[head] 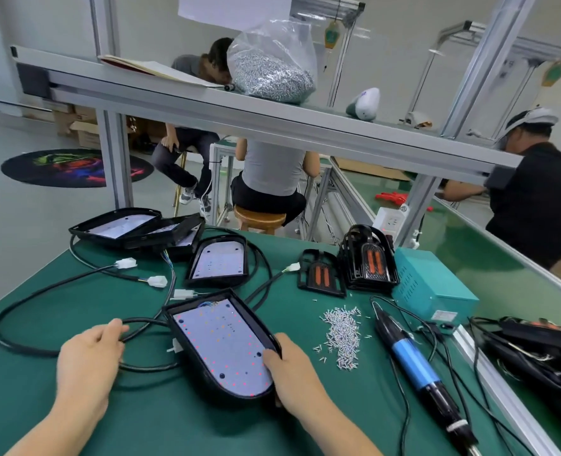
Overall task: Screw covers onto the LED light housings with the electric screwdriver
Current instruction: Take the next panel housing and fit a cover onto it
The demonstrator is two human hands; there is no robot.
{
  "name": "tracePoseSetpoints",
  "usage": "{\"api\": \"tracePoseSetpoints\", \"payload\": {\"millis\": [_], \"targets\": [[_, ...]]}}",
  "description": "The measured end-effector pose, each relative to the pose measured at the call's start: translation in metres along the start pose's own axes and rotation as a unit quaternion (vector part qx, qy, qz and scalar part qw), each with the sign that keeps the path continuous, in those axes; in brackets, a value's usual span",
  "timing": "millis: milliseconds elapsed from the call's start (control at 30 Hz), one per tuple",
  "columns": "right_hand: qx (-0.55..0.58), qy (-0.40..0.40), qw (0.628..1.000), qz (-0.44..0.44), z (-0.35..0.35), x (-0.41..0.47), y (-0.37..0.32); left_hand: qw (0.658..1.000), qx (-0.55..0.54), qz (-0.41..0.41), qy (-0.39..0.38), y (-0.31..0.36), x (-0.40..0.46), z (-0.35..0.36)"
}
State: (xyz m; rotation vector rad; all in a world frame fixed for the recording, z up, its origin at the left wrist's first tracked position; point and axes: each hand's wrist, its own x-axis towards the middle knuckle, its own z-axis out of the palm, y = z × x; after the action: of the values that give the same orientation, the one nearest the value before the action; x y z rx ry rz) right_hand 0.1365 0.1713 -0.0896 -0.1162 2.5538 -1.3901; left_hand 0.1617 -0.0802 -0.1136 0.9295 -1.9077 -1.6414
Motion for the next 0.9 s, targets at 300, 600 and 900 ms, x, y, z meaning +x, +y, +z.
{"api": "tracePoseSetpoints", "payload": {"millis": [300,600,900], "targets": [[-0.227,0.005,0.973,0.032,-0.01,-0.004,-0.008,0.879,0.399,0.257,-0.038,0.039,-0.028,0.014],[-0.359,0.02,0.933,-0.021,-0.026,-0.004,-0.004,0.97,0.16,0.133,-0.127,0.033,-0.043,0.072],[-0.406,0.175,0.895,-0.054,-0.078,0.097,0.008,0.961,0.17,0.154,-0.155,0.029,-0.018,0.072]]}}
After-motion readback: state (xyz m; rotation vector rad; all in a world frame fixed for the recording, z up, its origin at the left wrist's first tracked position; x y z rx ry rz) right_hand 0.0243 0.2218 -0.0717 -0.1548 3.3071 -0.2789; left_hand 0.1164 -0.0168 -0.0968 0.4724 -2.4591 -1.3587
